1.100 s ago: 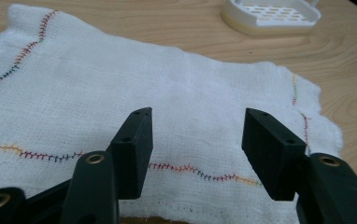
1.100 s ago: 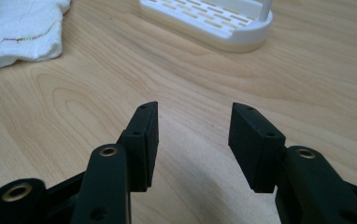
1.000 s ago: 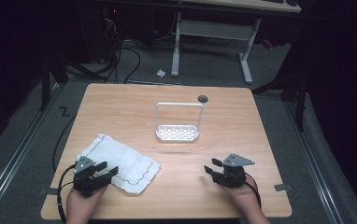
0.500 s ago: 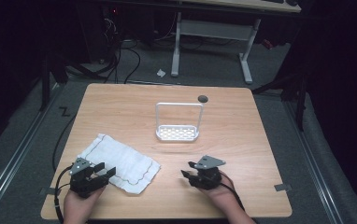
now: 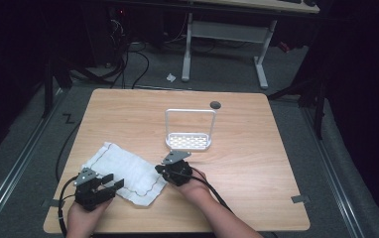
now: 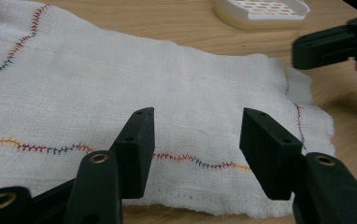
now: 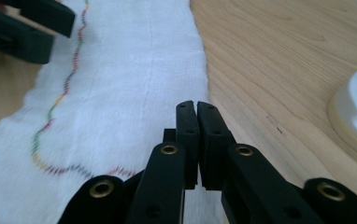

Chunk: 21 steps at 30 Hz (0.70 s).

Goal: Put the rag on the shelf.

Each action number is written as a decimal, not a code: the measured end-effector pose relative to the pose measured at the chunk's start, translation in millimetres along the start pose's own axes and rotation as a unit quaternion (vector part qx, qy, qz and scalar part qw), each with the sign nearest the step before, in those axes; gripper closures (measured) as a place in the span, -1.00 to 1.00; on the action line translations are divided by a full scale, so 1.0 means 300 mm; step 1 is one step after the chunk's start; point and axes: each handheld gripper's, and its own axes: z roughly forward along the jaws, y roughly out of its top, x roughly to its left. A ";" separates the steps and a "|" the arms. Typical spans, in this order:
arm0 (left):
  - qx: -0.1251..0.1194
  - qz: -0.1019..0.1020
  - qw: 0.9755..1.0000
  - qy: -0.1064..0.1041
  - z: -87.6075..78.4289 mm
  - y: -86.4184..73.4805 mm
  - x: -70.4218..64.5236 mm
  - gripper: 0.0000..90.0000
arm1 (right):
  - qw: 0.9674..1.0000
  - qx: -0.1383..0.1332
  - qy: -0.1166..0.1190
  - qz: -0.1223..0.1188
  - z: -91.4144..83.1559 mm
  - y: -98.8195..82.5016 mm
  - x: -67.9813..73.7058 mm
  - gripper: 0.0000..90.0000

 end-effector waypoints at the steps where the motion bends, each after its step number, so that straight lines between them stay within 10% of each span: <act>1: 0.000 -0.001 1.000 -0.001 -0.001 0.000 0.002 0.01 | 1.000 0.005 -0.001 0.007 0.016 0.007 -0.005 0.97; 9: 0.008 0.001 1.000 -0.006 0.009 -0.002 -0.003 0.02 | 0.999 0.037 0.013 0.018 0.053 -0.036 -0.024 1.00; 21: 0.044 0.047 0.997 -0.036 0.070 -0.013 -0.099 0.04 | 0.999 0.022 0.029 0.008 -0.138 -0.207 0.022 1.00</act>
